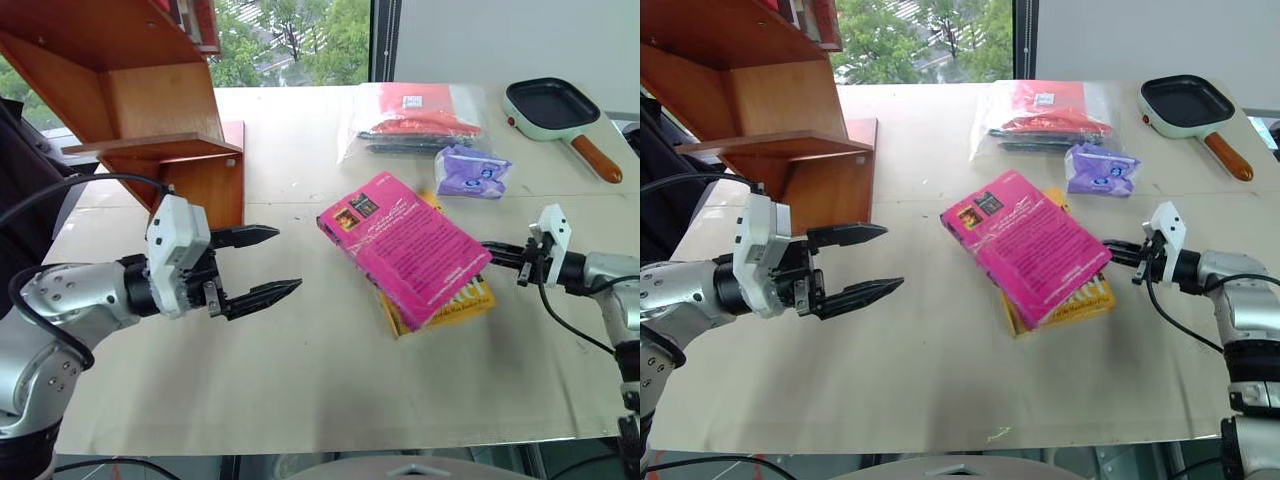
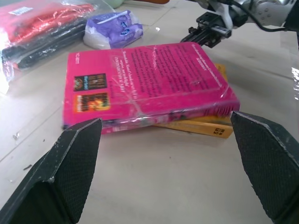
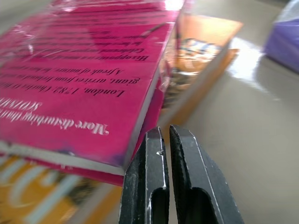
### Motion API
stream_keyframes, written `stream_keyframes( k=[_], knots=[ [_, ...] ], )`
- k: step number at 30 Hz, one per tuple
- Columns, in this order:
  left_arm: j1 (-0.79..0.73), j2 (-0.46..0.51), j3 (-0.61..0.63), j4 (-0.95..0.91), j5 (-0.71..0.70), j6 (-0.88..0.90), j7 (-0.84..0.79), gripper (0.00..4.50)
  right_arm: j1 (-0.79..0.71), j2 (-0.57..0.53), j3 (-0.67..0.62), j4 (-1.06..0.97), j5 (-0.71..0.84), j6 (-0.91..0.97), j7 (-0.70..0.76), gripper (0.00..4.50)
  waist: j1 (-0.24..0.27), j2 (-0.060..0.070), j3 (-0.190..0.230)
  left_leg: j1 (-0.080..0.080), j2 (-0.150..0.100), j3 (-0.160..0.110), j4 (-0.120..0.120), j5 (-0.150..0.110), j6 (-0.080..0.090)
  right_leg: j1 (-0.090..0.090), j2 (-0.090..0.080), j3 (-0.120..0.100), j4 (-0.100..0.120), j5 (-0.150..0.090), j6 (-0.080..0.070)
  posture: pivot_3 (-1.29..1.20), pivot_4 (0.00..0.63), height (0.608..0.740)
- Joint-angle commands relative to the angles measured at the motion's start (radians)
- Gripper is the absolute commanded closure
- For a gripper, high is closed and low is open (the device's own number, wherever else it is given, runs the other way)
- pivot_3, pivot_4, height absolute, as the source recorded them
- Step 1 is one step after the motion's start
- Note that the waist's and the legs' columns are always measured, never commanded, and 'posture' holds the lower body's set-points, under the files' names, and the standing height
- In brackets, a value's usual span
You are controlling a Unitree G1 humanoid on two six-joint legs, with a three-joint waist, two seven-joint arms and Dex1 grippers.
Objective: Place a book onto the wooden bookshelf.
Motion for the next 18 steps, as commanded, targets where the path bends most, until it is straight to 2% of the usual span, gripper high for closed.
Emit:
stream_keyframes(
  k=[1,10,15,18],
  knots=[
    [0.005,0.013,0.023,-0.014,-0.002,-0.009,-0.012,0.00,0.025,-0.015,-0.022,-0.120,0.046,0.051,-0.020,4.44,0.001,0.000,0.000,0.000,0.000,0.000,0.000,0.000,0.000,0.000,0.000,0.000,0.000,0.000,0.000,0.00,0.150,0.740],
    [0.013,0.019,0.031,-0.009,0.000,-0.008,-0.028,0.00,0.046,-0.019,-0.031,-0.146,0.062,0.070,-0.042,4.44,0.003,0.000,0.000,0.000,0.000,0.000,0.000,0.000,0.000,0.000,0.002,0.000,0.001,0.001,0.000,0.00,0.150,0.740],
    [0.051,0.001,0.052,-0.010,-0.003,-0.001,-0.002,0.00,0.058,-0.034,-0.084,-0.069,0.041,-0.029,-0.060,4.44,0.003,0.000,0.000,0.000,0.000,0.000,0.000,0.000,0.000,0.000,0.002,0.000,0.001,0.001,0.000,0.00,0.150,0.740],
    [0.045,-0.036,-0.005,-0.016,-0.004,0.021,0.059,0.00,0.073,-0.065,-0.109,-0.060,0.046,-0.072,-0.028,4.44,0.006,0.000,0.000,0.000,0.000,0.000,0.000,0.000,0.000,0.000,0.002,0.000,0.001,0.001,0.000,0.00,0.150,0.740]
  ],
)
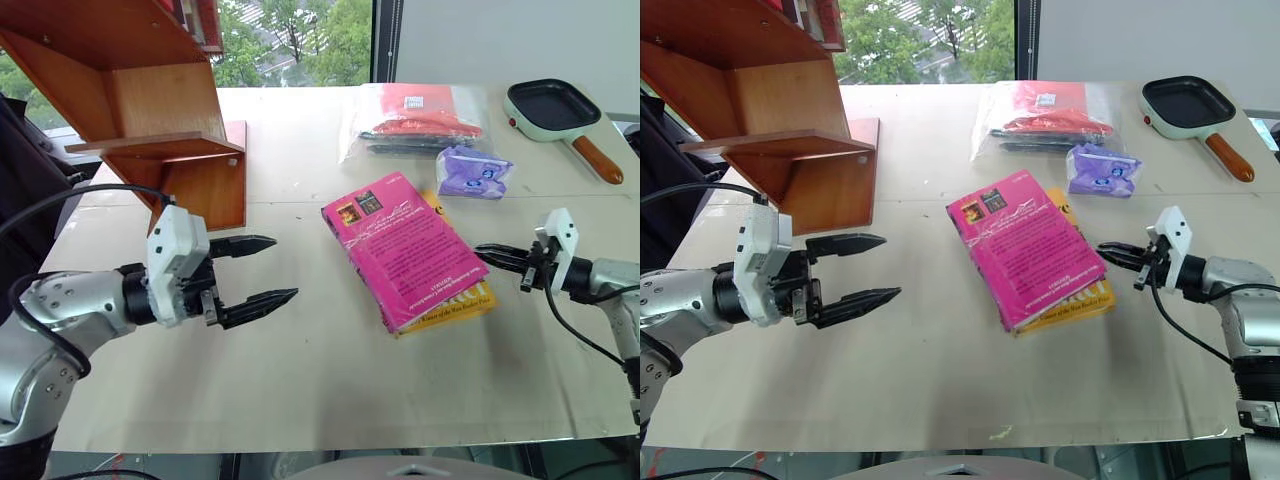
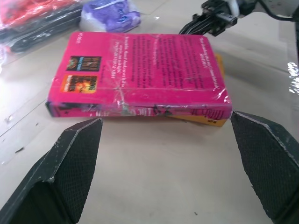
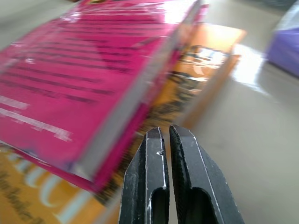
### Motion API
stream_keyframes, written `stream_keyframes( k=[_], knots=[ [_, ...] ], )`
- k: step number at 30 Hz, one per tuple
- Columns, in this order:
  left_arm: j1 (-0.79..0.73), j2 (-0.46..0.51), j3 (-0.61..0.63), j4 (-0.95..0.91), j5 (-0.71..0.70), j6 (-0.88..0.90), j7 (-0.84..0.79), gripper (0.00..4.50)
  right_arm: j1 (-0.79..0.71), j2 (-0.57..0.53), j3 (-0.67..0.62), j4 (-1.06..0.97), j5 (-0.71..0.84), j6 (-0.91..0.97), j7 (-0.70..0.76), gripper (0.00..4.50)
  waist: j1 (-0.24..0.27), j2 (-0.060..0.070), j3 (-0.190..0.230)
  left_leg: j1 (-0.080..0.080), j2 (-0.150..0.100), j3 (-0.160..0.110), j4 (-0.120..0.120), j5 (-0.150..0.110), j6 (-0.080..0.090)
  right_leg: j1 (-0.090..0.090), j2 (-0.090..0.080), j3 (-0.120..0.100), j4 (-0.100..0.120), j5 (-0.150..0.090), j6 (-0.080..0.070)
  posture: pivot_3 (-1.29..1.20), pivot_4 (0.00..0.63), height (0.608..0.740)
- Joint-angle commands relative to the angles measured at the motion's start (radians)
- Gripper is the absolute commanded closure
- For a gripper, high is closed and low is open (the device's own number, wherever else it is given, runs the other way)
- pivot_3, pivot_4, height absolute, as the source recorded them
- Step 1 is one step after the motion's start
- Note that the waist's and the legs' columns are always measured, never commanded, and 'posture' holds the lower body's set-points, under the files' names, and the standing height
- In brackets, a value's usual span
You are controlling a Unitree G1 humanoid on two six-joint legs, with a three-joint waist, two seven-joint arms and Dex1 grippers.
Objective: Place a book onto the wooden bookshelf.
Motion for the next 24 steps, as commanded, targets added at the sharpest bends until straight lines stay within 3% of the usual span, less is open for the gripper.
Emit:
stream_keyframes(
  k=[1,5,8,10,13,16,20,24],
  knots=[
    [-0.019,-0.046,-0.057,-0.023,-0.011,0.034,0.085,0.00,0.010,-0.047,-0.053,-0.020,0.019,-0.050,0.031,4.44,0.003,0.000,0.000,0.000,0.000,0.000,0.000,0.000,0.000,0.000,0.000,0.000,0.000,0.000,0.000,0.00,0.150,0.740],
    [-0.023,-0.174,-0.180,-0.003,-0.014,0.103,0.230,0.00,0.040,-0.085,-0.092,-0.113,0.097,0.025,0.058,4.44,0.003,0.001,-0.001,0.000,0.000,0.000,0.001,0.000,0.000,0.000,0.000,0.000,0.001,0.001,0.001,0.00,0.150,0.740],
    [-0.035,-0.367,-0.222,0.061,-0.069,0.138,0.390,0.00,0.121,-0.127,-0.148,-0.219,0.194,0.137,0.080,3.77,0.009,0.000,-0.001,0.001,0.000,0.001,0.001,0.000,0.000,0.000,0.000,0.001,0.001,0.001,0.001,0.00,0.150,0.740],
    [-0.051,-0.455,-0.238,0.103,-0.083,0.176,0.477,0.00,0.180,-0.140,-0.191,-0.290,0.246,0.183,0.076,2.76,0.021,-0.002,-0.002,0.000,0.001,0.000,0.003,0.000,0.000,0.001,-0.001,0.001,0.002,0.001,0.001,0.00,0.150,0.740],
    [-0.098,-0.624,-0.192,0.194,-0.270,0.253,0.674,0.00,0.282,-0.143,-0.279,-0.420,0.326,0.247,0.049,1.38,0.028,-0.003,-0.002,0.000,0.001,0.000,0.006,0.000,0.001,0.001,-0.001,0.001,0.004,0.001,0.000,0.00,0.150,0.740],
    [-0.141,-0.698,-0.174,0.272,-0.442,0.329,0.786,0.00,0.369,-0.140,-0.363,-0.558,0.418,0.318,0.005,0.06,0.034,-0.005,-0.003,-0.001,0.001,-0.001,0.015,-0.003,0.005,0.002,-0.001,0.000,0.009,0.001,0.001,0.00,0.150,0.740],
    [-0.234,-0.730,-0.198,0.408,-0.670,0.414,0.881,0.00,0.534,-0.168,-0.468,-0.734,0.512,0.427,-0.012,0.06,0.037,-0.006,-0.003,-0.001,0.001,-0.001,0.017,-0.003,0.005,0.002,0.000,0.001,0.013,0.001,0.001,0.00,0.150,0.740],
    [-0.321,-0.740,-0.227,0.534,-0.768,0.450,0.986,0.00,0.621,-0.154,-0.547,-0.803,0.563,0.444,-0.037,0.06,0.041,-0.009,-0.005,0.002,0.001,-0.001,0.019,-0.003,0.005,0.004,0.003,0.000,0.015,0.002,0.000,0.00,0.150,0.740]
  ],
)
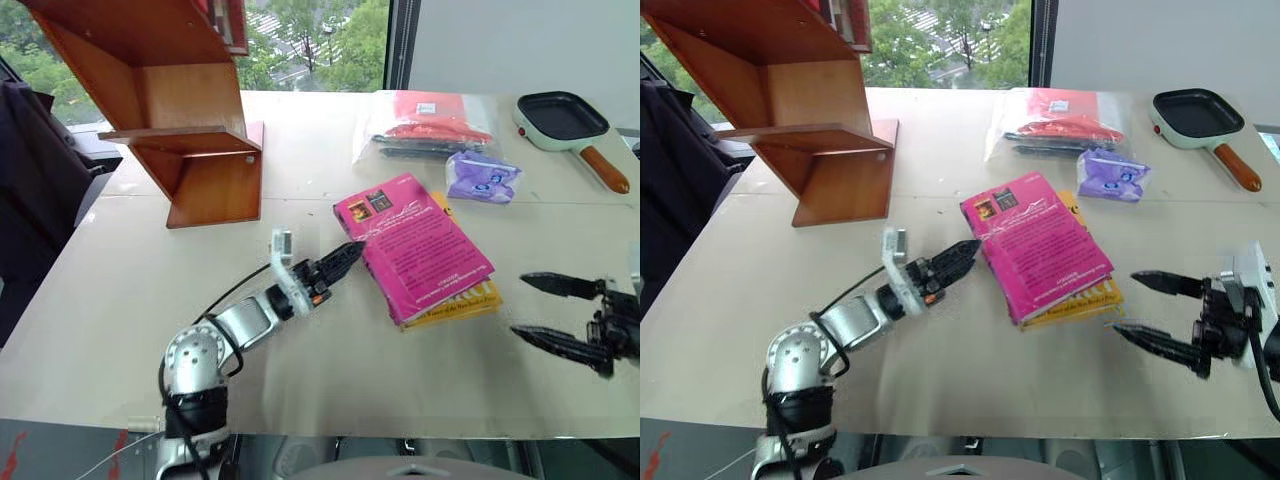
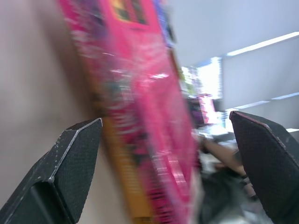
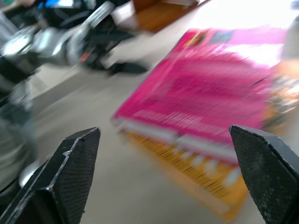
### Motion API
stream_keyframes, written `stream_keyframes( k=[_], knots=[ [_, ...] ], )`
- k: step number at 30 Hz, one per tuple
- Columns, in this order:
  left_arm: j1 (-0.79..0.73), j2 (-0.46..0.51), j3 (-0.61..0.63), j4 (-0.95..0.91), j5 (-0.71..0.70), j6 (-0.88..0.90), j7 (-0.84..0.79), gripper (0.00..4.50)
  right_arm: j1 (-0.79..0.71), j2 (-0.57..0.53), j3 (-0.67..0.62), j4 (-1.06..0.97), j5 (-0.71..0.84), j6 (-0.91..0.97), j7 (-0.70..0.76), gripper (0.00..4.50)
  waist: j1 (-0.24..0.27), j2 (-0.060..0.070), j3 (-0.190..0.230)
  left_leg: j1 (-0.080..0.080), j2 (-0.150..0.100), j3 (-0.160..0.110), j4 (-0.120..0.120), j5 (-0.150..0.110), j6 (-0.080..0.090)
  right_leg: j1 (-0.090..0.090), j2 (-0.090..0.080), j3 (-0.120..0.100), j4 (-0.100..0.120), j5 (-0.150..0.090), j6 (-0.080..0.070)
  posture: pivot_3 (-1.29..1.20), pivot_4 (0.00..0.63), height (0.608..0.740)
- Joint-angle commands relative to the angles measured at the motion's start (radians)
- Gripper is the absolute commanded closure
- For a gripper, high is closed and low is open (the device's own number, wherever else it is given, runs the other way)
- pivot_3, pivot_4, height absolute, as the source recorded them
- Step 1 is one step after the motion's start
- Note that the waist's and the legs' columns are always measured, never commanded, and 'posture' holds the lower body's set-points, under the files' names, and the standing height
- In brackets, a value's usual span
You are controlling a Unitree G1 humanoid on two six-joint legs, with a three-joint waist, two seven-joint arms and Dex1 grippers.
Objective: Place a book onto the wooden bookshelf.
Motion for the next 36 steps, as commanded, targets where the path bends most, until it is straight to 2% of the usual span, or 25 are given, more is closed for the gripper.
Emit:
stream_keyframes(
  k=[1,10,18,22,26,27,31,36],
  knots=[
    [-0.063,-0.009,-0.028,0.092,-0.066,0.028,0.087,0.00,0.040,0.011,-0.086,-0.061,0.042,0.003,-0.026,0.06,-0.001,-0.001,-0.001,0.001,0.000,0.001,0.000,0.000,0.000,0.000,0.000,0.000,0.000,0.000,0.000,0.00,0.150,0.740],
    [-0.146,0.006,-0.069,0.207,0.010,0.085,0.131,0.00,0.133,0.050,-0.149,-0.119,0.040,-0.030,-0.068,0.06,0.006,-0.003,-0.002,0.001,-0.001,0.001,-0.001,0.000,0.000,0.001,0.000,0.002,-0.001,0.000,0.000,0.00,0.150,0.740],
    [-0.212,-0.092,-0.039,0.325,0.033,0.048,0.166,0.00,0.150,0.070,-0.137,-0.131,0.023,-0.071,-0.093,0.06,0.009,-0.004,-0.003,0.001,-0.001,0.001,-0.001,0.000,0.000,0.001,-0.001,0.002,-0.001,0.000,0.000,0.00,0.150,0.740],
    [-0.213,-0.107,-0.021,0.326,0.041,0.063,0.172,1.70,0.155,0.068,-0.131,-0.121,0.011,-0.089,-0.088,0.00,0.008,-0.004,-0.003,0.001,-0.001,0.001,-0.001,0.000,0.000,0.001,-0.001,0.002,-0.002,0.000,0.000,0.00,0.150,0.740],
    [-0.203,-0.110,-0.002,0.320,0.041,0.073,0.178,3.68,0.152,0.068,-0.122,-0.114,0.004,-0.098,-0.087,0.00,0.009,-0.004,-0.003,0.000,-0.001,0.000,-0.001,0.000,0.000,0.001,-0.001,0.001,-0.003,0.000,0.000,0.00,0.150,0.740],
    [-0.201,-0.111,0.003,0.318,0.041,0.072,0.182,3.99,0.149,0.065,-0.117,-0.110,0.001,-0.101,-0.086,0.00,0.009,-0.004,-0.003,0.000,-0.001,0.000,-0.001,0.000,0.000,0.001,-0.001,0.001,-0.003,0.000,0.000,0.00,0.150,0.740],
    [-0.187,-0.108,0.044,0.265,-0.007,0.048,0.198,4.02,0.131,0.055,-0.103,-0.095,-0.004,-0.107,-0.082,0.00,0.006,-0.004,-0.003,0.000,-0.001,0.001,-0.001,0.000,0.000,0.001,-0.001,0.002,-0.003,0.000,0.000,0.00,0.150,0.740],
    [-0.186,-0.093,0.104,0.033,-0.150,-0.034,0.190,4.02,0.105,0.042,-0.084,-0.050,-0.022,-0.120,-0.056,0.00,0.006,-0.006,-0.002,-0.002,0.001,0.000,-0.001,0.000,-0.001,-0.002,-0.003,0.002,-0.003,0.000,0.000,0.00,0.150,0.740]
  ],
)
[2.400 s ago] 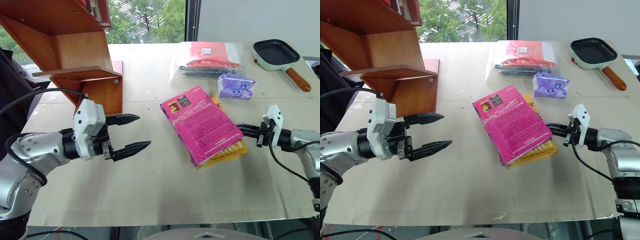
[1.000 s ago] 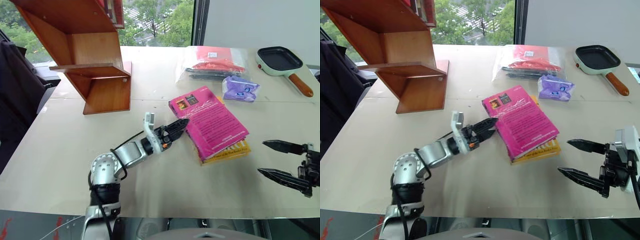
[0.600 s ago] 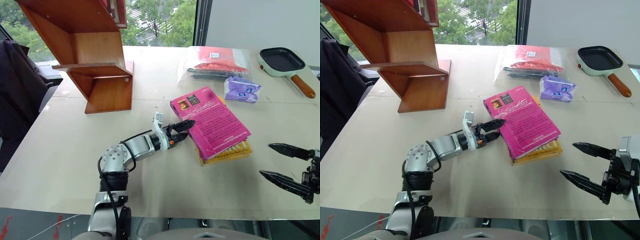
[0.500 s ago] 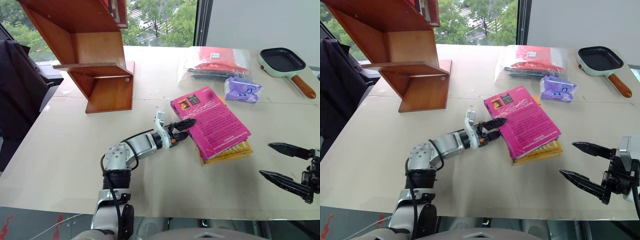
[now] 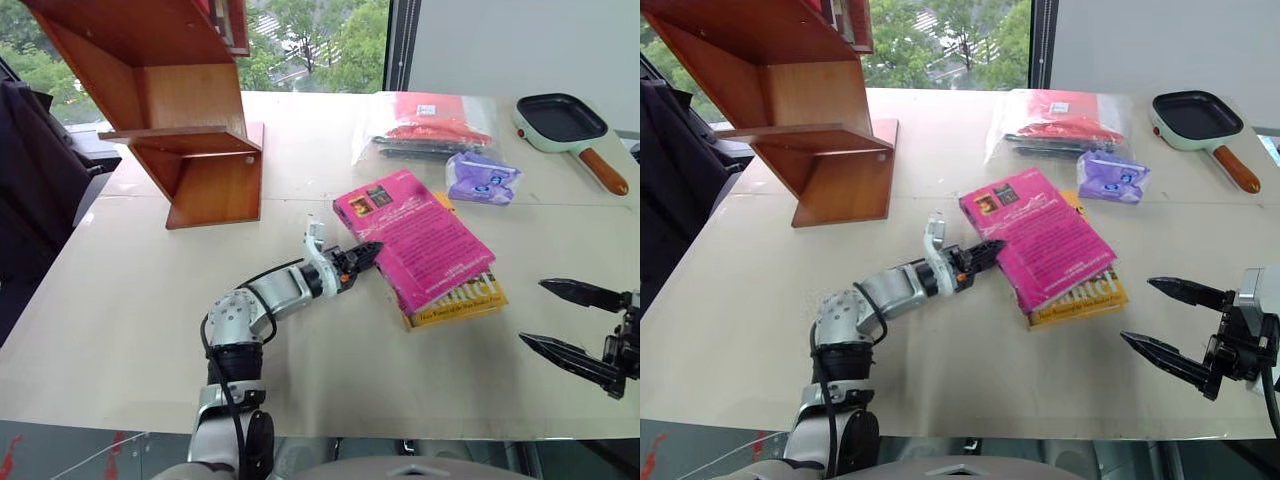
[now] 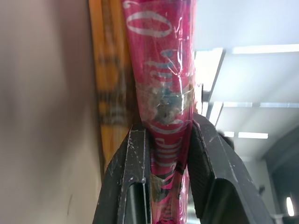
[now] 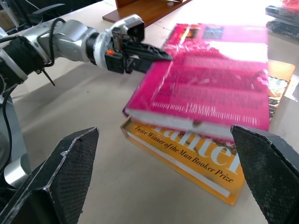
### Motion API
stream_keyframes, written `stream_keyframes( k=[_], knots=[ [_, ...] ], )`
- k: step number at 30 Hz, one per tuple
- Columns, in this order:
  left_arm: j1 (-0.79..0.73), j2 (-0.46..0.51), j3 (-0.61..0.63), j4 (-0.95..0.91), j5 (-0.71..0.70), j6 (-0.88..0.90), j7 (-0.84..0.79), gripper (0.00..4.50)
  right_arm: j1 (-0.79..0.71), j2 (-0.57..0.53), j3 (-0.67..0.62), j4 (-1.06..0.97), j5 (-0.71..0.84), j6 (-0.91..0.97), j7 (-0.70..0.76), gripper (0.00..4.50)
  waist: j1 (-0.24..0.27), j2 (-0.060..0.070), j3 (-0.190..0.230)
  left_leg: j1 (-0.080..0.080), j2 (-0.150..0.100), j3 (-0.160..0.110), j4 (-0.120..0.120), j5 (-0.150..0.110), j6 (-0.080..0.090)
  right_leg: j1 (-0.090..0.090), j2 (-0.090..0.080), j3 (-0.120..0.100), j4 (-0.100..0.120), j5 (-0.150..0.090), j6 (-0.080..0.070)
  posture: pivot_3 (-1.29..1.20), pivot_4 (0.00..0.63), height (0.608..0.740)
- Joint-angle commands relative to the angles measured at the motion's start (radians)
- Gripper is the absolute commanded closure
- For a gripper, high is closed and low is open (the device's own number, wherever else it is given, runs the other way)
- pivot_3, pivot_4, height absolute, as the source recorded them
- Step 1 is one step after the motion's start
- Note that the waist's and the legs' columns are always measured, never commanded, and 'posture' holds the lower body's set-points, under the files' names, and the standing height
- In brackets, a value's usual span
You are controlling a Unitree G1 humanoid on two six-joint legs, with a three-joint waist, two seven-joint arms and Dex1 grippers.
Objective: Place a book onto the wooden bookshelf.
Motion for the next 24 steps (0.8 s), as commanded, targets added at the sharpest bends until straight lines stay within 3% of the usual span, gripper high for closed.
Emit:
stream_keyframes(
  k=[1,4,7,10,12,18,21,24],
  knots=[
    [-0.020,0.025,0.046,-0.227,-0.114,-0.070,-0.029,4.02,-0.033,-0.015,0.015,0.033,-0.004,-0.030,0.019,0.00,0.002,0.000,0.000,-0.001,0.000,0.000,0.000,0.001,-0.002,0.000,0.000,0.000,0.000,0.000,0.000,0.00,0.150,0.740],
    [-0.053,0.135,0.049,-0.411,0.000,-0.118,-0.158,4.02,-0.127,0.001,0.048,0.095,0.032,-0.040,0.000,0.00,0.001,-0.001,0.001,-0.001,0.000,0.000,0.000,0.002,-0.004,0.000,0.000,0.000,-0.001,0.000,0.000,0.00,0.150,0.740],
    [-0.098,0.304,0.014,-0.546,0.213,-0.189,-0.314,4.02,-0.241,0.018,0.080,0.161,0.072,-0.044,-0.005,0.00,0.000,-0.001,0.001,0.000,0.000,0.002,-0.001,0.003,-0.005,0.000,0.003,0.000,-0.002,0.000,0.000,0.00,0.150,0.740],
    [-0.129,0.510,-0.105,-0.629,0.569,-0.343,-0.480,4.02,-0.357,0.036,0.126,0.227,0.106,-0.039,-0.017,0.00,0.002,0.000,0.001,0.001,-0.001,0.002,-0.003,0.003,-0.005,0.000,0.003,0.001,-0.003,-0.001,-0.002,0.00,0.150,0.740],
    [-0.141,0.594,-0.170,-0.657,0.753,-0.452,-0.549,4.02,-0.417,0.043,0.161,0.271,0.099,-0.046,-0.009,0.00,0.003,0.000,0.001,0.001,-0.001,0.003,-0.004,0.003,-0.005,0.000,0.003,0.001,-0.004,-0.002,-0.004,0.00,0.150,0.740],
    [-0.237,0.783,-0.280,-0.716,1.231,-0.619,-0.536,4.02,-0.610,0.063,0.261,0.430,0.075,-0.072,0.037,0.00,0.000,-0.003,0.006,-0.002,0.000,0.002,-0.005,0.002,-0.004,0.000,0.004,0.000,-0.011,0.001,0.000,0.00,0.150,0.740],
    [-0.252,1.006,-0.329,-0.748,1.550,-0.686,-0.579,4.02,-0.726,0.091,0.322,0.520,0.058,-0.083,0.064,0.00,-0.016,-0.005,0.008,-0.003,0.000,0.003,-0.007,0.002,-0.004,-0.001,0.004,0.001,-0.012,0.001,0.000,0.00,0.150,0.740],
    [-0.233,1.137,-0.315,-0.768,1.733,-0.692,-0.601,4.02,-0.809,0.111,0.373,0.592,0.033,-0.089,0.103,0.00,-0.023,-0.005,0.009,-0.002,0.000,0.003,-0.012,0.002,-0.004,-0.002,0.004,0.001,-0.014,0.001,0.000,0.00,0.150,0.740]
  ],
)
